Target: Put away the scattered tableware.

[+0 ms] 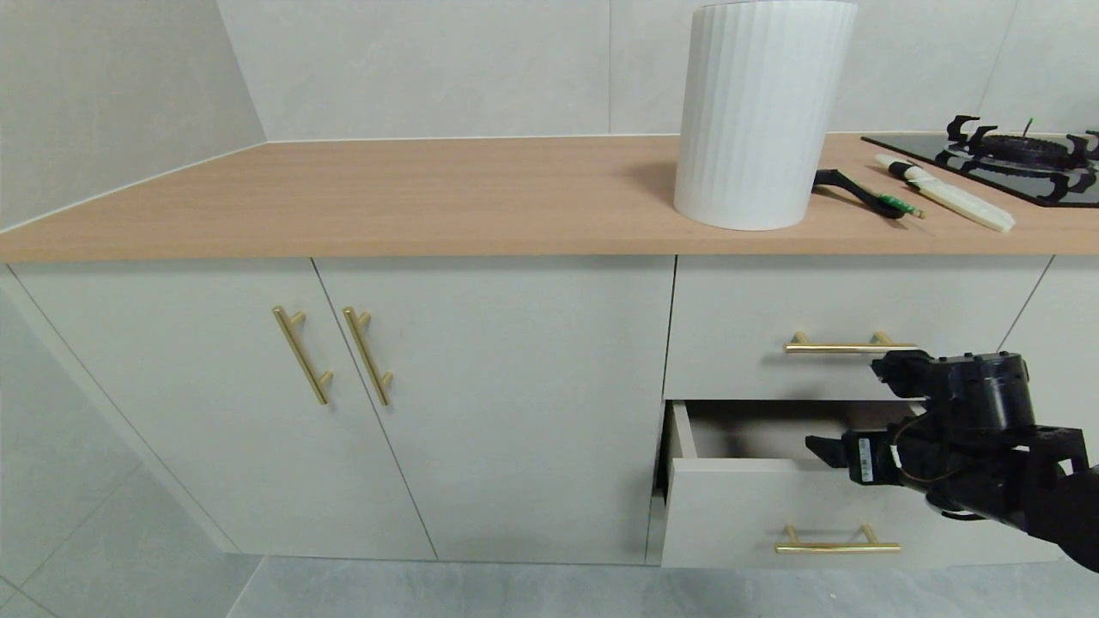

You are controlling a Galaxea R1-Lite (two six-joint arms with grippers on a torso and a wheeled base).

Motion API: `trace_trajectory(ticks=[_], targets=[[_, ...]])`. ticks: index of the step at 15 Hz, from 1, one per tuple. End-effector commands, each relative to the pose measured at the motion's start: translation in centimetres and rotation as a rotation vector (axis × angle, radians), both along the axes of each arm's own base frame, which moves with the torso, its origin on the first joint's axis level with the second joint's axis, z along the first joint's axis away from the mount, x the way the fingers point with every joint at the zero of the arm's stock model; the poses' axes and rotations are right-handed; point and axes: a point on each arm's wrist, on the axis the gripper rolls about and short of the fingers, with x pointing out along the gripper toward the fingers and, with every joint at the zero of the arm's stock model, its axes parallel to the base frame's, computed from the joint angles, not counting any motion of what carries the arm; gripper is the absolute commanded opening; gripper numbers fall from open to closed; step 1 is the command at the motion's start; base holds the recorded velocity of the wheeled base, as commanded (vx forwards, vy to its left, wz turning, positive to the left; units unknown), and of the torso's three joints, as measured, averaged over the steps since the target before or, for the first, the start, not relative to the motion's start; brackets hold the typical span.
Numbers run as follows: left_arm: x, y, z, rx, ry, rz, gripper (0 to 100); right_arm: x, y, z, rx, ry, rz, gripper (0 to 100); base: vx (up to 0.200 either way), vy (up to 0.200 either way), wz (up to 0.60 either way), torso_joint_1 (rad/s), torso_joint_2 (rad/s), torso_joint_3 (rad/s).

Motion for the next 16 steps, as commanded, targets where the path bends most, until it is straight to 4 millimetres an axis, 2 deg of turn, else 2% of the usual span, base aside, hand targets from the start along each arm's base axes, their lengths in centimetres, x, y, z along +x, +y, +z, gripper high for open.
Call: trace_trajectory(ticks=[1,7,12,16], targets=[[0.0,0.0,0.0,-0.001,0.002,0.0,100,0.5,0.1,-1.6,-0.009,0.048,-0.003,100,0.0,0.0,0.0,0.0,0.0,0.0],[0.0,0.0,0.0,-0.001,0.0,0.0,100,1.0,0.2,-2.6,-0.01,0.033,-0.008,100,0.0,0.0,0.0,0.0,0.0,0.0],[0.0,0.0,0.0,-0.001,0.002,0.0,100,0.2,0.1,-1.5,0.001,0.014,0.001,100,0.0,0.0,0.0,0.0,0.0,0.0],[0.0,0.0,0.0,0.001,0.0,0.0,100,-1.1,-0.1,-0.5,0.002,0.067,0.033,100,0.0,0.0,0.0,0.0,0.0,0.0]])
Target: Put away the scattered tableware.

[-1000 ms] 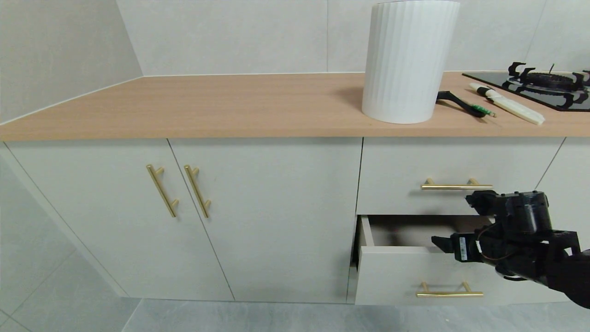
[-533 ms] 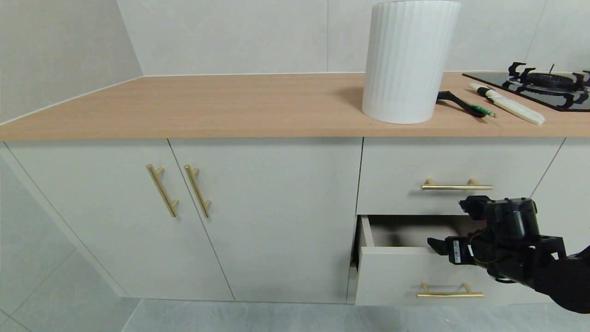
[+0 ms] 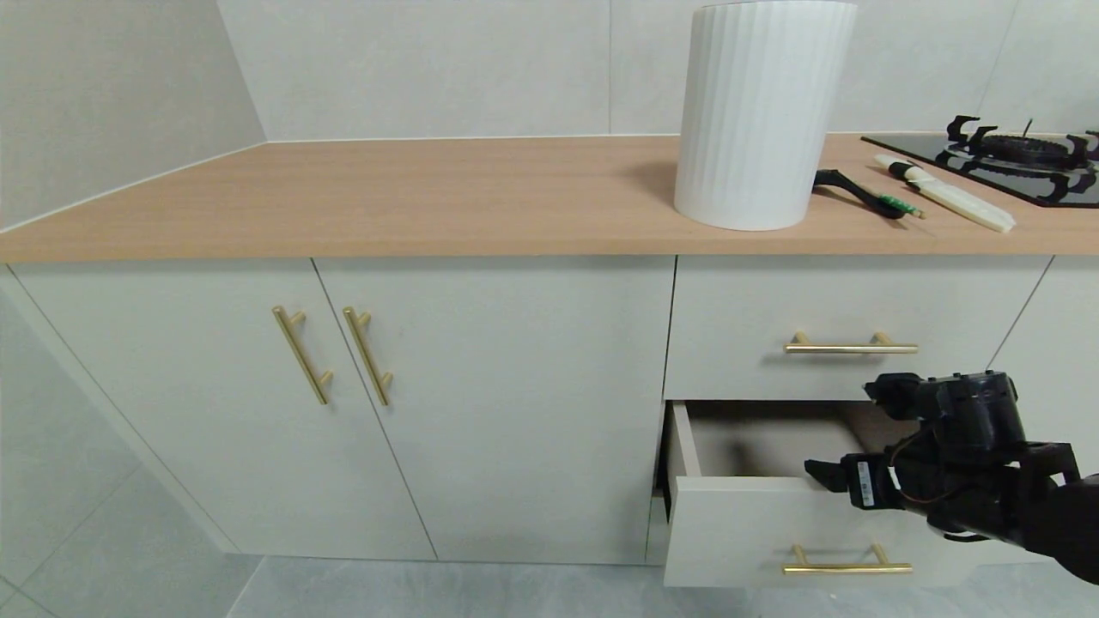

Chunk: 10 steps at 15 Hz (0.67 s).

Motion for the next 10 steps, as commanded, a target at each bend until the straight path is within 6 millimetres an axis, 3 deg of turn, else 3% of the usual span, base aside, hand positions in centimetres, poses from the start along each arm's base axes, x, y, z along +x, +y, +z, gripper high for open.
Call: trace_trajectory(ticks=[1,10], targets=[[0.0,0.0,0.0,0.001,0.001,0.0,100,-0.8,-0.1,1.4,0.011,-0.006,0.02,100,0.0,0.0,0.0,0.0,0.0,0.0],[0.0,0.0,0.0,0.001,0.001,0.0,100,-4.3,0.2,2.8,-0.077,0.206,0.17,100,0.0,0.0,0.0,0.0,0.0,0.0]])
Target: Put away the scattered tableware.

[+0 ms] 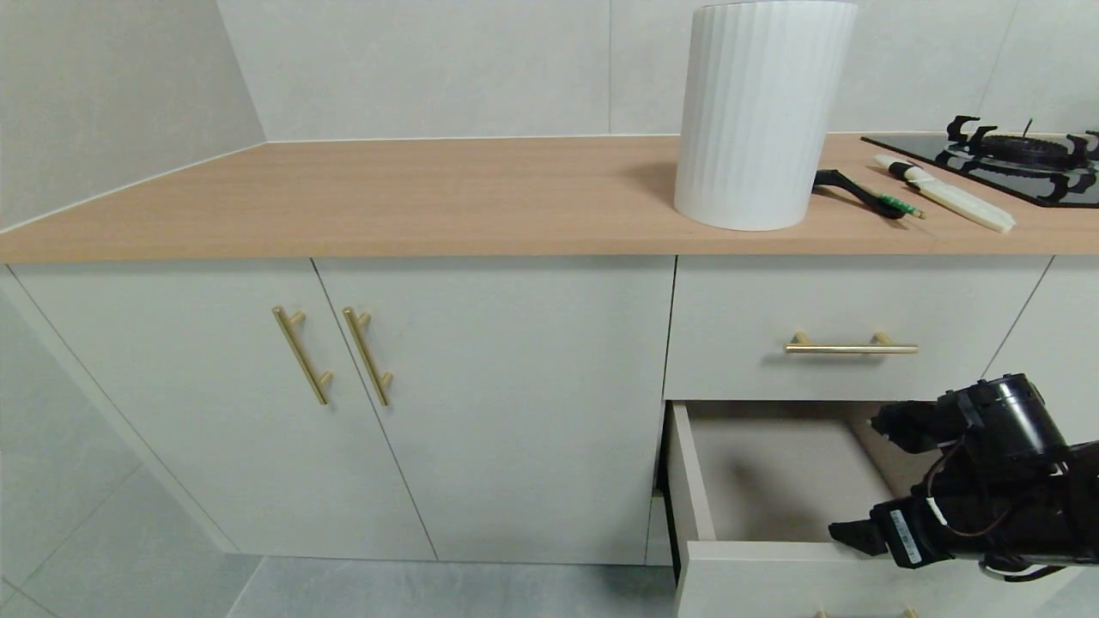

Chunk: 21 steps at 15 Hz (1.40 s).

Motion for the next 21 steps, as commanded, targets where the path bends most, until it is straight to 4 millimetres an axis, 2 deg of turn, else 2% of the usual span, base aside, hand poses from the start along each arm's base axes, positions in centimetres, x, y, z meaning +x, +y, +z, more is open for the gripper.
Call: trace_trajectory(ticks=[1,14,16,18,20,21], targets=[[0.0,0.0,0.0,0.001,0.0,0.0,100,-0.8,0.3,0.8,-0.009,-0.006,0.035,100,0.0,0.0,0.0,0.0,0.0,0.0],[0.0,0.0,0.0,0.0,0.0,0.0,100,-7.2,0.7,1.9,-0.194,0.227,0.34,100,0.0,0.0,0.0,0.0,0.0,0.0],[0.0,0.0,0.0,0.001,0.0,0.0,100,-7.1,0.9,2.1,-0.195,0.219,0.341,100,0.0,0.0,0.0,0.0,0.0,0.0],[0.0,0.0,0.0,0.0,0.0,0.0,100,-6.0,1.1,3.1,-0.16,0.178,0.285,100,0.0,0.0,0.0,0.0,0.0,0.0],[0.0,0.0,0.0,0.001,0.0,0.0,100,-5.0,1.5,4.7,-0.061,0.129,0.164,100,0.0,0.0,0.0,0.0,0.0,0.0],[0.0,0.0,0.0,0.001,0.002,0.0,100,-3.8,2.0,6.6,0.065,0.074,0.032,100,0.0,0.0,0.0,0.0,0.0,0.0]])
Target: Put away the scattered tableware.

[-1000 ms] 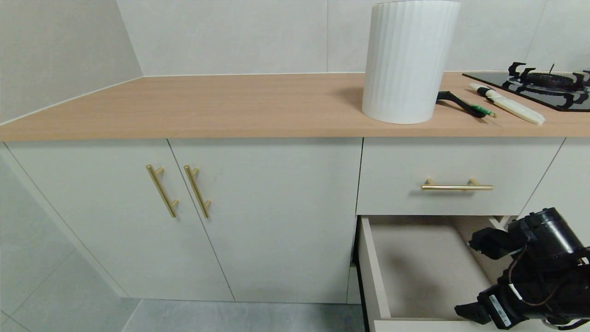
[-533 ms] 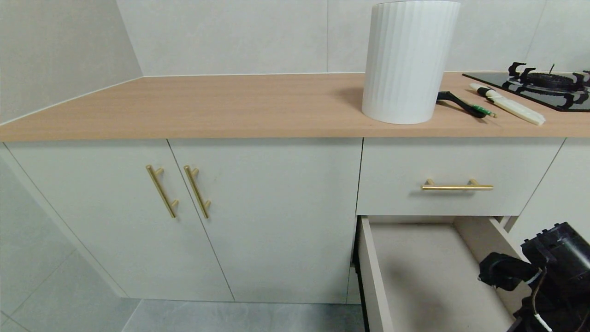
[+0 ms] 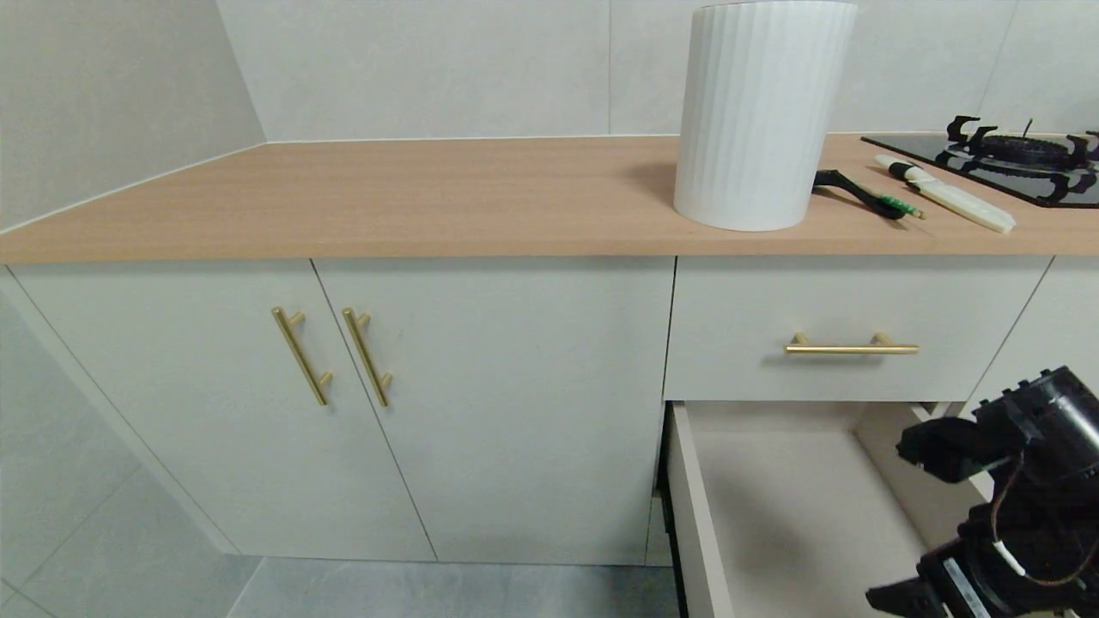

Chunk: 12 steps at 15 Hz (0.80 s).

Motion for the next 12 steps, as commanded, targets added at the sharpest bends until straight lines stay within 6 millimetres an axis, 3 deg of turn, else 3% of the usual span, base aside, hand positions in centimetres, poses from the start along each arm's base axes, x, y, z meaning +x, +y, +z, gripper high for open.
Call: trace_trajectory(ticks=[1,4,10,12], targets=[[0.0,0.0,0.0,0.0,0.0,0.0,100,1.4,0.6,2.5,0.126,-0.072,-0.089,100,0.0,0.0,0.0,0.0,0.0,0.0],[0.0,0.0,0.0,0.001,0.0,0.0,100,2.3,0.4,3.9,0.222,-0.168,-0.136,100,0.0,0.0,0.0,0.0,0.0,0.0],[0.0,0.0,0.0,0.001,0.0,0.0,100,3.0,-0.1,4.1,0.242,-0.234,-0.17,100,0.0,0.0,0.0,0.003,-0.01,-0.006],[0.0,0.0,0.0,0.0,0.002,0.0,100,3.0,-0.1,3.9,0.239,-0.229,-0.169,100,0.0,0.0,0.0,0.041,-0.28,-0.21]])
